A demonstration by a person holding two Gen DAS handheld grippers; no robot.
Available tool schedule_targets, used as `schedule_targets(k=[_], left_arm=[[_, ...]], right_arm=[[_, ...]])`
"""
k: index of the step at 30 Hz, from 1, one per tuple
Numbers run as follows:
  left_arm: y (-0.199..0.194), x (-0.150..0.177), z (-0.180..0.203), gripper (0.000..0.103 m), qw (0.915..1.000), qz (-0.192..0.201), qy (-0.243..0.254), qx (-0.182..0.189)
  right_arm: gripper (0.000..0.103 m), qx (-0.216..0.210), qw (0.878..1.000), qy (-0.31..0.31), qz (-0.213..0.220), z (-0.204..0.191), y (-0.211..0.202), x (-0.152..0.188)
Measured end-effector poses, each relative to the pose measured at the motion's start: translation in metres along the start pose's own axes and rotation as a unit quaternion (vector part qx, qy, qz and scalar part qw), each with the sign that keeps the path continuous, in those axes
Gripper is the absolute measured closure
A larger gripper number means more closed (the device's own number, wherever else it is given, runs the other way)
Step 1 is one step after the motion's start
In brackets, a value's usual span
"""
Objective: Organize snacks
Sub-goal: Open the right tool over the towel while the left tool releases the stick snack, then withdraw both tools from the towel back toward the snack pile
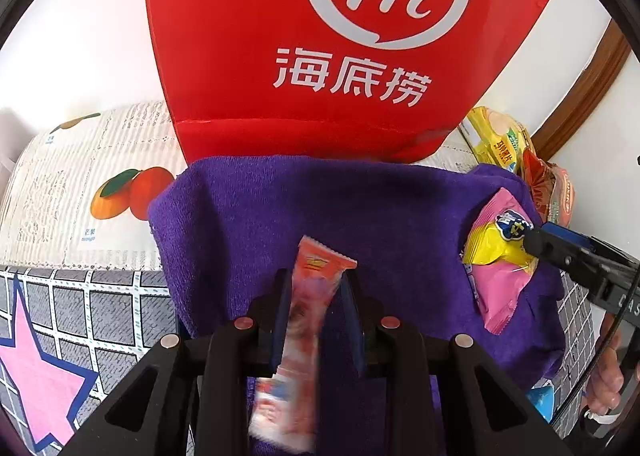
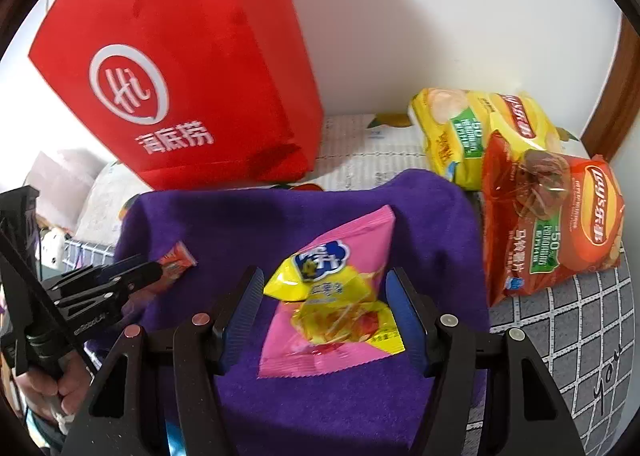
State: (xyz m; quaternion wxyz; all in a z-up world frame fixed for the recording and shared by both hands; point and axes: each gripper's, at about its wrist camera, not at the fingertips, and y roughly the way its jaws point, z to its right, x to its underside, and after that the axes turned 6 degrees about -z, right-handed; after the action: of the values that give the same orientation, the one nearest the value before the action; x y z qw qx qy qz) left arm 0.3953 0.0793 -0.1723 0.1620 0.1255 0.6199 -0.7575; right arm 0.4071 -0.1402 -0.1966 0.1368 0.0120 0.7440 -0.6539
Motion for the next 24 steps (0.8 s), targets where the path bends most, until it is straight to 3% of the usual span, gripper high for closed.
schedule_targets(k=[3,6,14,19,20,22,24], left_arm=[[-0.003,0.0,-0.003,0.079,1.0,0.0,-0.001,0.003],[-0.007,0.0,-0.005,0.07,1.0,0.003,-0.002,-0.001],[-0.034,0.002,-0.001,0.051,0.9994,0.029,0.004,-0.021],[-0.046,0.0,0.003,0.049,0.9988,0.038,0.004,-0.031],[-0.046,-0.001,0.005,0.049,0.9987,0.038,0.003,-0.033],[-0.05,-0.001,0.005,0.049,0.9985,0.038,-0.001,-0.04],[-0.053,-0.001,0.005,0.049,0.9982,0.041,-0.004,-0.044]], right_arm=[[0.04,0.019,1.0,-0.015,0.001,-0.008,-0.005,0.001],[0.04,0.04,0.999,-0.026,0.012,-0.016,-0.011,0.002],[0.039,0.047,0.998,-0.026,0.033,-0.02,-0.028,0.003],[0.039,0.08,0.997,0.004,0.023,-0.021,-0.044,0.004],[0.038,0.092,0.995,0.007,0.027,-0.023,-0.051,0.007],[0.026,0.11,0.993,0.009,0.043,-0.029,-0.068,0.016],[0.023,0.131,0.989,0.011,0.063,-0.037,-0.086,0.033]])
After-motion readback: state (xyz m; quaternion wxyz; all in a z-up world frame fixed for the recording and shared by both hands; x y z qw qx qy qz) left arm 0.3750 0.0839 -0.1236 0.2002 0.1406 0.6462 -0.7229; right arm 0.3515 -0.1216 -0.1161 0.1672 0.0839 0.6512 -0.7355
